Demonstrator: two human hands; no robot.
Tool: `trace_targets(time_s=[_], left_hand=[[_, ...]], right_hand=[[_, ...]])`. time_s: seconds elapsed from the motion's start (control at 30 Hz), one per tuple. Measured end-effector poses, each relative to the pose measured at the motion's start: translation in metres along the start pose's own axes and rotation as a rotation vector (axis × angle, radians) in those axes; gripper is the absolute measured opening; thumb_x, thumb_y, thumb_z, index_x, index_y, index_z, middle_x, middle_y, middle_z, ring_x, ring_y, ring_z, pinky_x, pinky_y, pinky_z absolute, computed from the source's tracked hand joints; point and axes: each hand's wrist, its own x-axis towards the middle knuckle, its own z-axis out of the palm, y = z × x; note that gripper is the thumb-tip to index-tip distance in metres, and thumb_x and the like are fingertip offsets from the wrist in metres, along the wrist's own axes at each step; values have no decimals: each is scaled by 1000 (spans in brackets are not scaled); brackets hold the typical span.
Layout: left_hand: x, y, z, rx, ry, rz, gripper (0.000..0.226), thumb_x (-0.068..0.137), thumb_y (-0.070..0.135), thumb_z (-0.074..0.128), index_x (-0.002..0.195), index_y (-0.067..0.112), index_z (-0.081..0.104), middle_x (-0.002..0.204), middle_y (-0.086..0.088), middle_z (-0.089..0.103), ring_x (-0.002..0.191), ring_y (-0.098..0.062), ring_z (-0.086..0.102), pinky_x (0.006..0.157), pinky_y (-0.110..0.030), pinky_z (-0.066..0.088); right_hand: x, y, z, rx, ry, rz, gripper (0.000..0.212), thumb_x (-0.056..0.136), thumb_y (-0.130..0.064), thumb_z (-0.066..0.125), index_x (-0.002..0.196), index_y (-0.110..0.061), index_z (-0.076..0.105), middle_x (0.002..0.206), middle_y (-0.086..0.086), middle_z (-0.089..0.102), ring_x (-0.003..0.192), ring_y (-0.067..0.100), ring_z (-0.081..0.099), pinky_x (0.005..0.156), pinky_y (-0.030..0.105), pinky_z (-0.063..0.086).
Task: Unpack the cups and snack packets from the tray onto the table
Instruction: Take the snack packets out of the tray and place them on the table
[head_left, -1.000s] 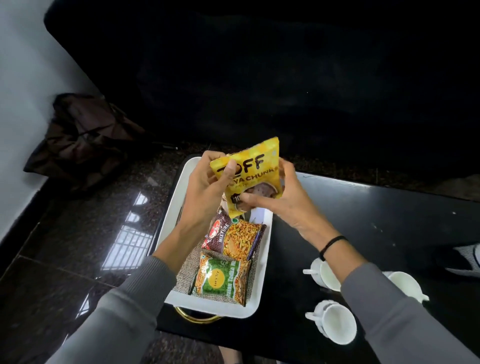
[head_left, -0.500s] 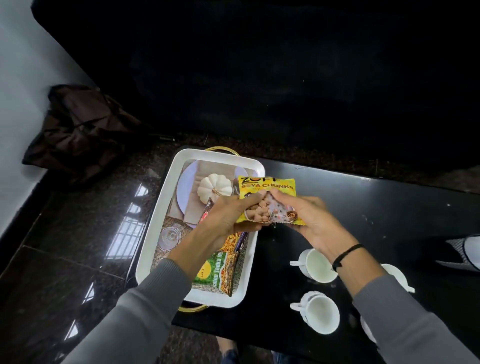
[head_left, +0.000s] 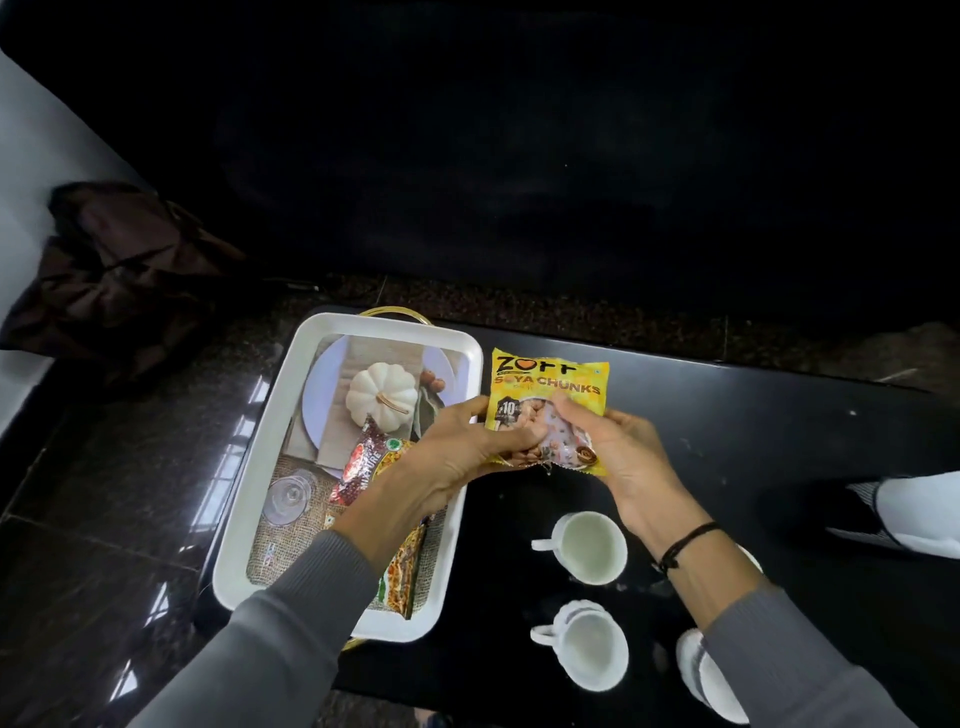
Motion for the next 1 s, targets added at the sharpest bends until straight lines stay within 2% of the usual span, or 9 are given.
trace_targets(time_s=[0.1,0.17,0.27,0.43,0.57,0.63,0.77,0.9,1.0], left_hand=[[3,-2,8,8,19,-6,47,74,1,88,116,5,66,107,-14,81,95,-25,79,72,-29,64],[6,-5,12,-2,22,-30,51,77,1,87,123,2,65,112,-17,79,101,-29,77,77,-33,66],[11,-12,17,-32,36,-39,39,84,5,82,119,7,66,107,-15,80,92,-25,78,80,-36,66],[24,-20,25,52,154,36,51,79,0,85,124,10,63,109,-12,80,102,-29,77,88,-40,64],[39,-22,35,118,192,77,49,77,3,88,119,9,65,107,-7,79,94,-18,77,73,-25,63],[46,-23,38,195,235,106,45,77,11,90,115,12,66,107,-5,78,99,-20,76,79,-28,64],[56,-29,41,253,306,159,48,80,14,88,121,13,63,111,-3,76,105,-19,73,97,-42,59],[62,-34,35,395,367,197,59,86,8,81,139,16,54,117,7,69,106,-7,64,93,-25,57],[62,-38,32,564,398,259,63,92,1,72,146,20,48,126,8,63,112,-3,57,95,-17,50]], right_hand=[[6,-1,-13,0,-18,49,42,75,-46,85,96,-10,80,93,8,82,99,28,76,106,46,50],[10,0,-20,40,-33,61,37,78,-33,86,104,-8,78,98,12,82,90,27,79,88,40,60],[16,4,-28,35,-53,72,31,80,-21,85,108,-10,76,97,9,82,85,23,80,69,34,63],[31,9,-37,-40,7,25,24,79,-15,87,101,-13,76,95,5,82,91,23,79,81,41,63],[47,11,-41,-135,137,-89,16,78,-27,88,85,-25,74,81,-8,80,81,8,76,66,22,57],[55,9,-43,-167,172,-113,16,80,-31,87,80,-29,70,79,-12,77,78,2,73,60,16,50],[72,11,-45,-213,147,-117,14,85,-32,82,92,-27,72,92,-9,77,91,7,71,72,21,52],[82,18,-48,-283,120,-65,30,89,-28,78,117,-19,71,106,-3,76,104,18,71,96,42,57],[85,21,-51,-350,161,-108,33,92,-25,75,124,-17,69,107,-5,74,103,19,72,96,41,59]])
